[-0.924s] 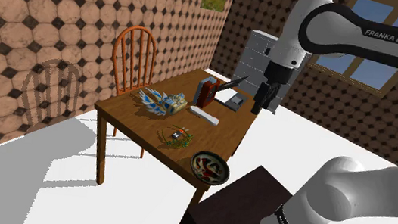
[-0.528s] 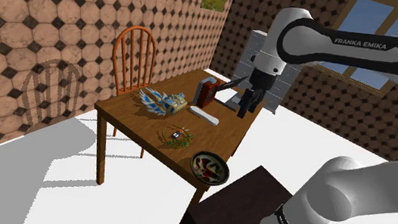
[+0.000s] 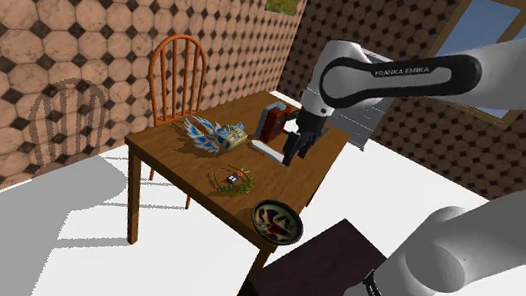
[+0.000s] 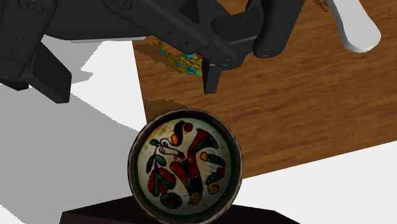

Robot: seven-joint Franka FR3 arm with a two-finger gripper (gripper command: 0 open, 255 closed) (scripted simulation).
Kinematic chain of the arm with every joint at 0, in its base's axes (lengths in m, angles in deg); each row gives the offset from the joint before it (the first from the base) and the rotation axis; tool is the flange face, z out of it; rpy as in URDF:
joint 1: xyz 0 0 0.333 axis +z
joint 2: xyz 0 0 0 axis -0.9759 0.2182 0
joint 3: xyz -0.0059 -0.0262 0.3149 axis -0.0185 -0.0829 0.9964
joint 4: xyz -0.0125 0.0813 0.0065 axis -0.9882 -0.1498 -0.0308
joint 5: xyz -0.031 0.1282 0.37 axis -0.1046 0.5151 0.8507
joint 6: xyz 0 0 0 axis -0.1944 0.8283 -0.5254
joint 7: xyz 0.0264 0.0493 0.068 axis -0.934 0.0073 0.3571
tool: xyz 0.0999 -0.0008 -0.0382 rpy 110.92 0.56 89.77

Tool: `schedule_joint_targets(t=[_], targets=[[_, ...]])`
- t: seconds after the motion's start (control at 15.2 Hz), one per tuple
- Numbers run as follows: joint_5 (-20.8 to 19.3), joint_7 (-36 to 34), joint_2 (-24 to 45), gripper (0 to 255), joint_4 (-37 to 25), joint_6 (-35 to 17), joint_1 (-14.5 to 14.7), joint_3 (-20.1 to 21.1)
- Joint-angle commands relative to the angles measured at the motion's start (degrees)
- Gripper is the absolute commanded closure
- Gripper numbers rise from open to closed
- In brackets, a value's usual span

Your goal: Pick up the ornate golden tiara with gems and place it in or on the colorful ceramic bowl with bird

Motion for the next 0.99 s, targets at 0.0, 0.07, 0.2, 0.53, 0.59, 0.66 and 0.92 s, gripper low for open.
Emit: schedule_joint_targets(t=[0.0, 0.07, 0.2, 0.53, 0.59, 0.66, 0.92], targets=[[0.2, 0.0, 4.3, 0, -0.8, -3.8, 0.2, 0.5], [0.2, 0.0, 6.6, 0, -1.3, -5.6, 0.2, 0.6], [0.2, 0.0, 11.1, 0, -2.6, -9.0, 0.3, 1.0], [-0.3, -0.1, 22.7, 0, -7.2, -16.2, 0.7, 1.7], [-0.5, -0.2, 25.0, 0, -8.4, -17.5, 0.7, 1.7], [-0.7, -0.3, 27.3, 0, -9.6, -18.6, 0.8, 1.8], [-1.7, -0.8, 36.6, 0, -15.3, -22.5, 1.4, 1.9]])
